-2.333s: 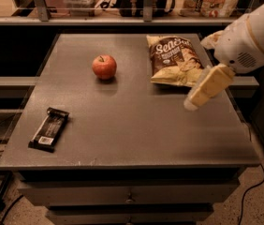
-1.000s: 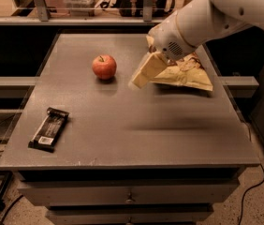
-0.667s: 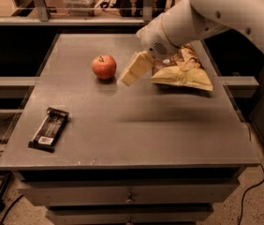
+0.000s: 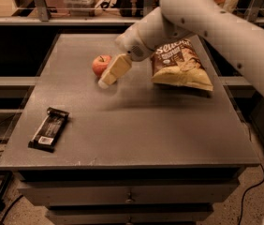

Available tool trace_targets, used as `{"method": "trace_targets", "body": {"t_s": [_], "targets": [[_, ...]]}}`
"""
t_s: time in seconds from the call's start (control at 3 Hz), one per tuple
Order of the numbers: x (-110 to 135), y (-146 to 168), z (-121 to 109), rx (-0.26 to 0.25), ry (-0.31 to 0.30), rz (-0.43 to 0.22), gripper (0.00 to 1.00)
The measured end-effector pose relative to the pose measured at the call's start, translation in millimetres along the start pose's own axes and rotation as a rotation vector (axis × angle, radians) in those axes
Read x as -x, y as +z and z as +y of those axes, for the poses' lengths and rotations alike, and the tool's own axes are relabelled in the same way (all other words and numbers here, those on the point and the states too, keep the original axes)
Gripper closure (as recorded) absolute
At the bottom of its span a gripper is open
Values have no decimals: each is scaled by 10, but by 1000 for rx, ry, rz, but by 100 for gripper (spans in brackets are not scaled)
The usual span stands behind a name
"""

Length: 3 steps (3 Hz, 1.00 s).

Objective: Pick apple

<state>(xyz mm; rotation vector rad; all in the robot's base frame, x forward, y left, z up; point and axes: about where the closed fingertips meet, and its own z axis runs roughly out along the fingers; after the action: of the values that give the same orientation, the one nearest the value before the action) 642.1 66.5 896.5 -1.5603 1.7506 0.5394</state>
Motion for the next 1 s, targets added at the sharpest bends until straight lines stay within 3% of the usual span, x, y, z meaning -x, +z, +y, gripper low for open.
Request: {"method": "trace_targets", "body": {"t_s": [0.33, 0.67, 1.0], "targets": [[47, 303, -80, 41, 6, -12, 0], [56, 485, -152, 53, 25, -22, 18], [14, 572, -195, 55, 44, -20, 42]]}}
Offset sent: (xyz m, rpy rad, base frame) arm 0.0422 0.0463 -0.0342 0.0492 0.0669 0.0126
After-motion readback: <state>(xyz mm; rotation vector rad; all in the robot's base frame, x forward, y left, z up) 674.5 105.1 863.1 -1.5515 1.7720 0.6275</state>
